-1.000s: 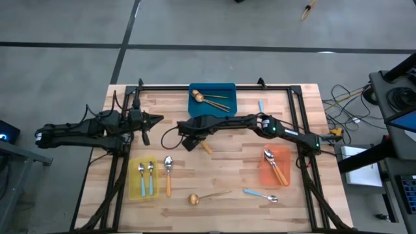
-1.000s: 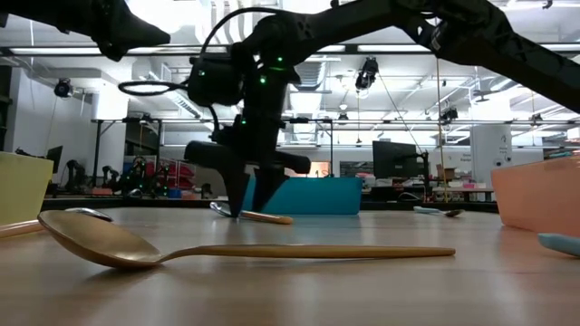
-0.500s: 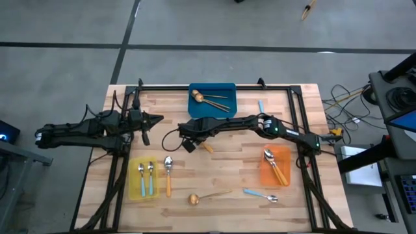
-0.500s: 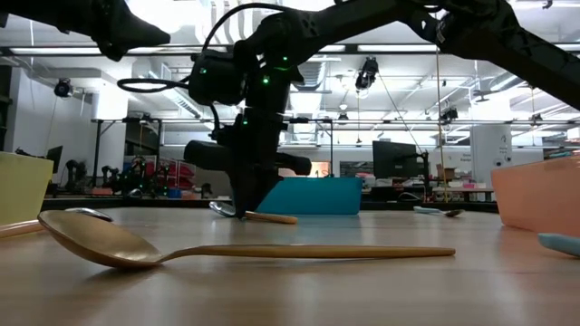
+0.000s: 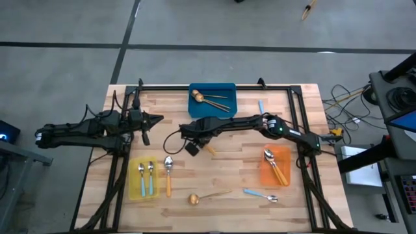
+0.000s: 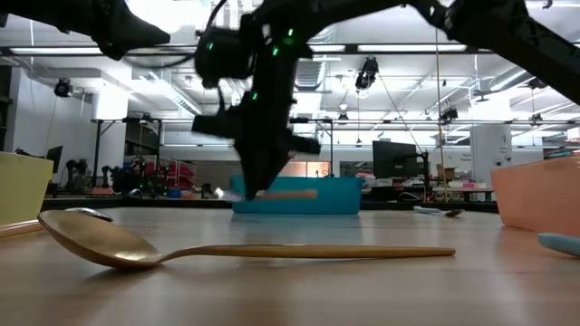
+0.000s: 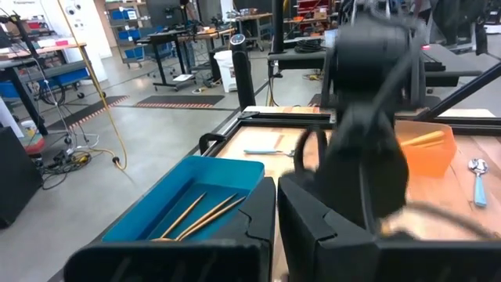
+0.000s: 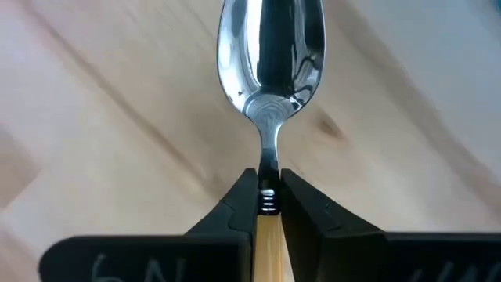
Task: Sort silverware by color (type)
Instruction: Put the orange spoon into the orange bin
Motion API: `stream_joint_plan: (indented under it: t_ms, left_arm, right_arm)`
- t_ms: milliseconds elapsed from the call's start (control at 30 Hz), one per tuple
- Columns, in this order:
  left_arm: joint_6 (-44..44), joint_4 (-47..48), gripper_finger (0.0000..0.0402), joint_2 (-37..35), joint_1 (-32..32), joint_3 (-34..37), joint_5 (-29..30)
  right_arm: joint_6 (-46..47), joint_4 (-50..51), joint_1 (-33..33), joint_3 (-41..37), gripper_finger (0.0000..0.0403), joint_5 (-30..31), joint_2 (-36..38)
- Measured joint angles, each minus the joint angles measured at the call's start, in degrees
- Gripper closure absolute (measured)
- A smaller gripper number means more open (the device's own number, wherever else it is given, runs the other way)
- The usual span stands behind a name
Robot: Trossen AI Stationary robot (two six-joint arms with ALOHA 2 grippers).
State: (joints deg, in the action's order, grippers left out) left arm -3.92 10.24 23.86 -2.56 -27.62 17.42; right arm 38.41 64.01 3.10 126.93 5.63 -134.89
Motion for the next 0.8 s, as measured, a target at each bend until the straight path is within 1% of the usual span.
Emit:
stream_joint_plan:
  t_ms: [100,267,533,600,667,800]
  left_arm:
    - [-0.02,0.0,0.0402,0.02,0.01,0.0,-0.02]
    - [-0.02,-0.02,0.0402,-0.03,0.01,0.0,0.0]
    - [0.0,-0.13,0.0402,-0.15,0.02,0.0,0.01]
    - [0.0,-0.14,0.0402,-0.15,0.01,0.0,-0.02]
    - [0.0,-0.13,0.0402,-0.15,0.02,0.0,-0.02]
    - [0.04,-0.16,0.0402,-0.17,0.0,0.0,-0.02]
  right_arm:
    - [-0.46,5.0,0.16,0.14,0.0376,-1.65,2.2]
    - [1.17,12.86,-0.33,0.08,0.0376,-2.06,6.57]
    - [7.38,25.23,-1.97,0.18,0.0375,-1.85,12.19]
    - [8.86,26.14,-2.62,-0.31,0.0375,-2.32,13.62]
    - [9.97,25.91,-3.19,-0.89,0.0375,-4.37,15.33]
    - [12.0,25.95,-4.45,-1.82,0.0375,-4.77,17.95]
